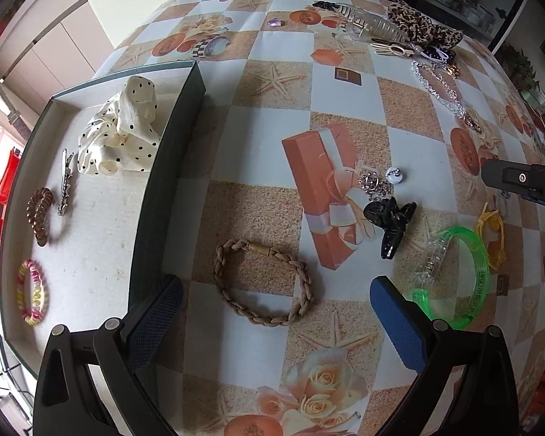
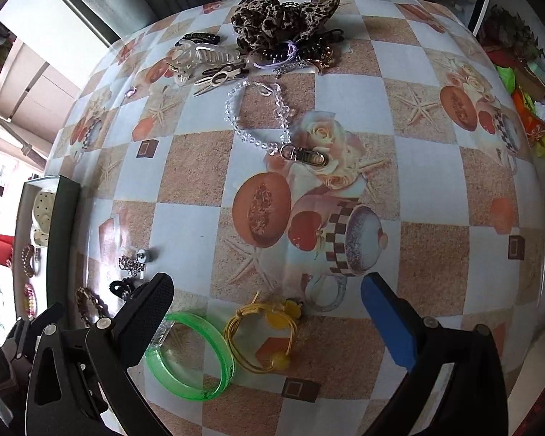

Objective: Organize jewelry
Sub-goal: 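Move both tools back over the table toward the braided bracelet, then grasp the braided bracelet with the left tool while the right tool grasps the crystal bead chain, then carry the braided bracelet and crystal chain into the white tray and release both, then move both tools back over the table toward the claw clip and yellow tie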

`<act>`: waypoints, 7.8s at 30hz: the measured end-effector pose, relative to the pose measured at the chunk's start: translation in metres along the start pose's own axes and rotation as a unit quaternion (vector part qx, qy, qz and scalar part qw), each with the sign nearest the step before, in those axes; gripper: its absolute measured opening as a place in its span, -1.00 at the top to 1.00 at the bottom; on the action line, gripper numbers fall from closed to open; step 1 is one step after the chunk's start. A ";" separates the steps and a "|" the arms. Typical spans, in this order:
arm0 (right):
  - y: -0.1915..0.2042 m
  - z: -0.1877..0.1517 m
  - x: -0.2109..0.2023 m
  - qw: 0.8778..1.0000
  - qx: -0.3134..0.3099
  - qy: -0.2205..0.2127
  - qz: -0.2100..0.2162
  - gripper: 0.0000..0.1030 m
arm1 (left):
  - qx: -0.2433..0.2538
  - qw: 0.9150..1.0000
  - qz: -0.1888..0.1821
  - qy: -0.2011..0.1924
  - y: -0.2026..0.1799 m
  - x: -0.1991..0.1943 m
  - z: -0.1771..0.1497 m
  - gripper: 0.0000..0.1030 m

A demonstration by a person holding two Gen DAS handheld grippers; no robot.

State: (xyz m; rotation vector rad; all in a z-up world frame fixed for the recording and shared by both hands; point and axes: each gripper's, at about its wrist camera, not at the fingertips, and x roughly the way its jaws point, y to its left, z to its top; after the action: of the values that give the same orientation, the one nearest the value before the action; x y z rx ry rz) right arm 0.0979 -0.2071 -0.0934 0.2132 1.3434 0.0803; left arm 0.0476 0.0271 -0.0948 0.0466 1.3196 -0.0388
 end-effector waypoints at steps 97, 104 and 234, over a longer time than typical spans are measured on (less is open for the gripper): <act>0.058 0.053 -0.036 0.993 -0.037 -0.059 0.094 0.89 | 0.003 0.992 -0.092 -0.086 0.027 -0.084 0.008 0.72; 0.076 0.040 -0.061 0.990 -0.044 -0.067 0.113 0.89 | -0.010 0.991 -0.084 -0.099 0.053 -0.100 0.004 0.72; -0.040 -0.050 -0.028 0.997 0.077 0.018 -0.005 -1.00 | 0.053 0.998 -0.031 -0.020 -0.019 -0.031 0.019 -1.00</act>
State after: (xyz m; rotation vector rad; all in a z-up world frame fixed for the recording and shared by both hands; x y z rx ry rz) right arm 0.0404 -0.2460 -0.0847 0.3369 1.3880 -0.0291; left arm 0.0573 0.0073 -0.0599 0.0944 1.2771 -0.1612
